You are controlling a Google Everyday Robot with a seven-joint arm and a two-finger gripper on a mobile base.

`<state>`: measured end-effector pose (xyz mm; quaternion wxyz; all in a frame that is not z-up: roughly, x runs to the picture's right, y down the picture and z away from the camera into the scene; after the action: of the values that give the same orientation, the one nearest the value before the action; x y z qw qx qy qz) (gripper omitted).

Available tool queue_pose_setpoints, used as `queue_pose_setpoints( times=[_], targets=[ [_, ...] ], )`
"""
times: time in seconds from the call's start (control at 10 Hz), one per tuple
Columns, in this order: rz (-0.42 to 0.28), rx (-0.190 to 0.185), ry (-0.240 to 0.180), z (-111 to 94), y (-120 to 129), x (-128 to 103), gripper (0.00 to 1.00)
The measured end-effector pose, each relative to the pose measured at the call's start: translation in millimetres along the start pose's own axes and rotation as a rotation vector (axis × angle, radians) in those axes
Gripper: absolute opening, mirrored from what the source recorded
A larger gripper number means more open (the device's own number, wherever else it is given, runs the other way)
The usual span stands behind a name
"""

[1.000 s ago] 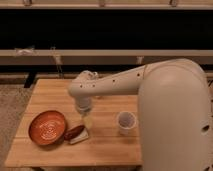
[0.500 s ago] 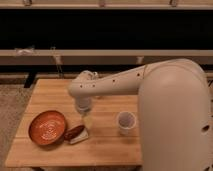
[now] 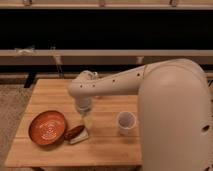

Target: Place the bottle in the ceramic bowl

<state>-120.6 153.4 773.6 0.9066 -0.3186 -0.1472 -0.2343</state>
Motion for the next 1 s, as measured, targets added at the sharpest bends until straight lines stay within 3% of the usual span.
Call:
queue_pose_setpoints(
  times=[0.4, 0.6, 1.0],
  targets=[
    [0.008, 0.013, 0.010, -3.6, -0.8, 5.4, 0.80],
    [0.019, 0.051, 0.026, -16.5, -13.3, 35.6, 0.80],
    [0.022, 0.123, 0.007, -53.0, -44.8, 96.3, 0.80]
  ],
)
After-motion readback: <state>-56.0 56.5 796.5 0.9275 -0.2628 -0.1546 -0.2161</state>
